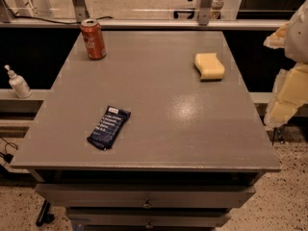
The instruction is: Move rxbar blueberry near coke can
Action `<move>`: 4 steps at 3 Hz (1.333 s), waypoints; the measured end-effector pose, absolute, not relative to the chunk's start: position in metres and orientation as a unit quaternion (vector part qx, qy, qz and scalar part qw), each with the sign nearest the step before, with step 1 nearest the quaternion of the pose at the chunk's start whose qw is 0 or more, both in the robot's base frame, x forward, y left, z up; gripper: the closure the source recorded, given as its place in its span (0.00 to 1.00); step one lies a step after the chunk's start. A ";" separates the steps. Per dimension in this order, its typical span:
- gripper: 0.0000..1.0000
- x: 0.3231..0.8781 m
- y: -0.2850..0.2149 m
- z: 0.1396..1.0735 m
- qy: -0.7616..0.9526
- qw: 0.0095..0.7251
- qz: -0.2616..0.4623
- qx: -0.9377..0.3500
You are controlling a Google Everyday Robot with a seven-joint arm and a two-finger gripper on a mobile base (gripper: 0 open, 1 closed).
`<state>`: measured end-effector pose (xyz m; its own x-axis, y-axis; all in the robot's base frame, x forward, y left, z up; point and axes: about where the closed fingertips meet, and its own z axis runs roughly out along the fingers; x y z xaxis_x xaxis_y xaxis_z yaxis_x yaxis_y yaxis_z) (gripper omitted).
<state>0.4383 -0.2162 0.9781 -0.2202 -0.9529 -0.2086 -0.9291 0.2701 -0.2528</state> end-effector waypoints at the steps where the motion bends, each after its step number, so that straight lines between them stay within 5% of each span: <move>1: 0.00 0.438 -0.216 0.978 0.780 0.162 -0.037 -0.603; 4: 0.00 0.428 -0.127 0.936 0.738 0.206 0.066 -0.640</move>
Offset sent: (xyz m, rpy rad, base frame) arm -0.0021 0.0145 -0.0157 0.0654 0.0410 0.0344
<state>0.4280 -0.1273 0.9357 -0.0968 -0.9164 -0.3885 -0.9710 0.1727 -0.1654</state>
